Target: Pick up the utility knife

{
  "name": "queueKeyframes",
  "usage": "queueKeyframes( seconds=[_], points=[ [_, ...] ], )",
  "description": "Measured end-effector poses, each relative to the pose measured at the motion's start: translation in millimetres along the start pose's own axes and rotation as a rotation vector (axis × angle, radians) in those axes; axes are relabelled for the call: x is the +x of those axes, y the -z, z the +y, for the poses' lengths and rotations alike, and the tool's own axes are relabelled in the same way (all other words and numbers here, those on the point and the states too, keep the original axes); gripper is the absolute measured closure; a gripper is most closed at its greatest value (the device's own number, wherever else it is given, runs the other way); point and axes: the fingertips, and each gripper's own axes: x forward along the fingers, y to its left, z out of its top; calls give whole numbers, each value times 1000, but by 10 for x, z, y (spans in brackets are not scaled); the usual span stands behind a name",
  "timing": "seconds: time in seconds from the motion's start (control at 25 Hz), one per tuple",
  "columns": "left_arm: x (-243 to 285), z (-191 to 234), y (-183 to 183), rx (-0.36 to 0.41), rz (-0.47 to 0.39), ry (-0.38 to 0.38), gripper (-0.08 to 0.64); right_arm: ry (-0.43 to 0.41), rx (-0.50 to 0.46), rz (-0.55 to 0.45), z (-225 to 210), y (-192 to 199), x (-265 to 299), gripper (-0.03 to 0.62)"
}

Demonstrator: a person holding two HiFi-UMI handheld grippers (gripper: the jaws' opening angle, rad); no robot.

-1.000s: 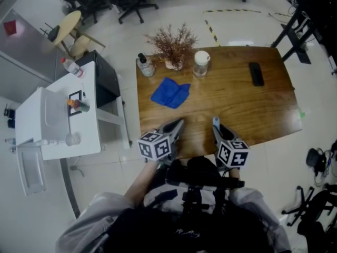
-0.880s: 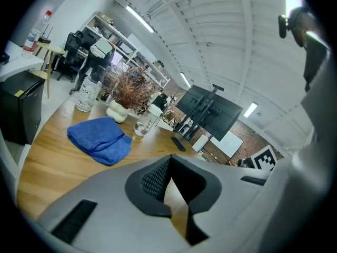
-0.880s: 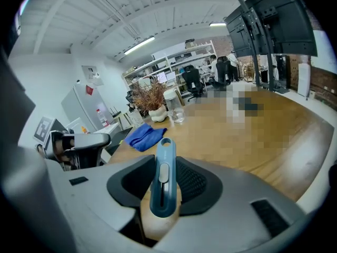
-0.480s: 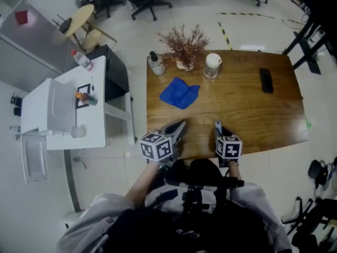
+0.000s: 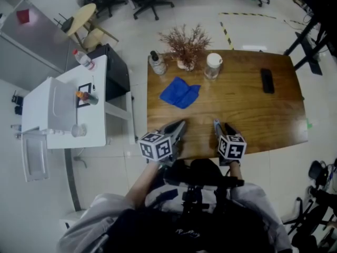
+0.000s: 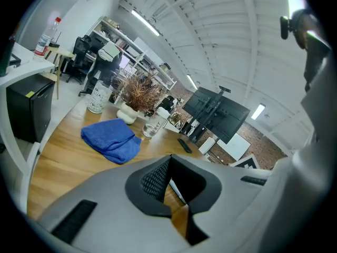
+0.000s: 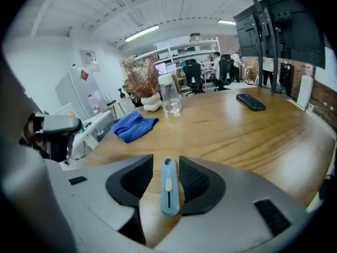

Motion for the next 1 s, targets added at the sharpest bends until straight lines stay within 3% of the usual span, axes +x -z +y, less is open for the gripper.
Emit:
queueKeyframes(
  seconds=[0.24,0.4,0.52,1.0],
  points=[
    [76,-81,38,10,20,35,552,-65,162,-163,31,-373,-455,468],
    [118,-150,72,20,37,61,552,-83,255,-250,55,-527,-773,568],
    [136,-197,109,28,50,83,552,-99,314,-294,96,-570,-972,578],
    [-41,-340,226,57,80,150,552,-78,330,-323,347,-308,-1300,578]
  ],
)
